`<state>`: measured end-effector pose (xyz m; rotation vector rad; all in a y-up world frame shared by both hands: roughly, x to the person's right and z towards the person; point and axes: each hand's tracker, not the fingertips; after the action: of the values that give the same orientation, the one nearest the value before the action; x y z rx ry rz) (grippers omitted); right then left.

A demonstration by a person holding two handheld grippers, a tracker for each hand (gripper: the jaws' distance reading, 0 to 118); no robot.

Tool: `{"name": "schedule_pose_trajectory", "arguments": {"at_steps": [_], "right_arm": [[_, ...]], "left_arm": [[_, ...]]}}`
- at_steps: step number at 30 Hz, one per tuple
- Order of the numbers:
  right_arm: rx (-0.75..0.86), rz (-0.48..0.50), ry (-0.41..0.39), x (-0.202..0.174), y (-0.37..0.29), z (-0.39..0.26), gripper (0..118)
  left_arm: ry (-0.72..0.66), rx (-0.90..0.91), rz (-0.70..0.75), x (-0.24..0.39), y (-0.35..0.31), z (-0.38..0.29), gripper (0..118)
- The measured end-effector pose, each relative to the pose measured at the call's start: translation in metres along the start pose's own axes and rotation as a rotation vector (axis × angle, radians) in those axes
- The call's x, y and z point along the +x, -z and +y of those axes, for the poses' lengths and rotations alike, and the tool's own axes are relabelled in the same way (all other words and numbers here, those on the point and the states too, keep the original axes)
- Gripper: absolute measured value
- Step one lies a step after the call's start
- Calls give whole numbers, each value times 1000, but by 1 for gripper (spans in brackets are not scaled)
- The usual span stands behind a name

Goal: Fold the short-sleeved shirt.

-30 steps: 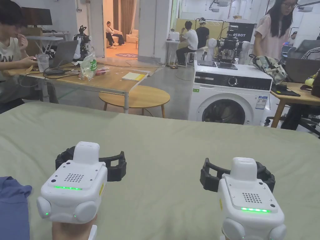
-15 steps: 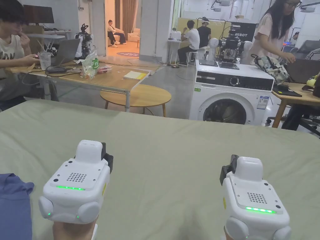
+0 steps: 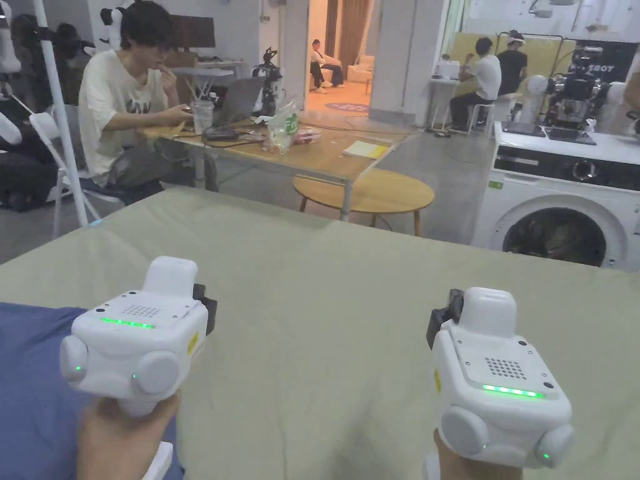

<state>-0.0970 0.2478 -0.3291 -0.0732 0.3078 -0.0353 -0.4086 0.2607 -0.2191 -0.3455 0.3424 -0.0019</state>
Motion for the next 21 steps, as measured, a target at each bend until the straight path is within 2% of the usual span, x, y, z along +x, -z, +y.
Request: {"name": "schedule_pose_trajectory", "arguments": {"at_steps": [6, 9, 10, 11, 12, 14, 18, 21], "right_arm": [[-41, 133, -3, -68, 8, -11, 0], [-58, 178, -27, -88, 8, -18, 0], [-65, 189, -32, -92, 8, -21, 0], [-69, 199, -37, -96, 7, -23, 0], [-71, 206, -41, -98, 7, -24, 0], [-72, 210, -54, -100, 6, -28, 0], [-94, 207, -59, -96, 7, -33, 0], [-110, 196, -63, -90, 9, -38, 0]], "left_arm": [[8, -206, 49, -80, -13, -16, 0], [-73, -364, 25, -116, -5, -28, 0], [-95, -414, 16, -129, -1, -33, 14], [-119, -456, 0, -139, 2, -37, 35], [-139, -487, -19, -147, 8, -40, 45], [-204, -546, -51, -164, 17, -50, 46], [-245, -603, 27, -178, 40, -69, 50], [-291, -690, 33, -183, 69, -89, 68]]}}
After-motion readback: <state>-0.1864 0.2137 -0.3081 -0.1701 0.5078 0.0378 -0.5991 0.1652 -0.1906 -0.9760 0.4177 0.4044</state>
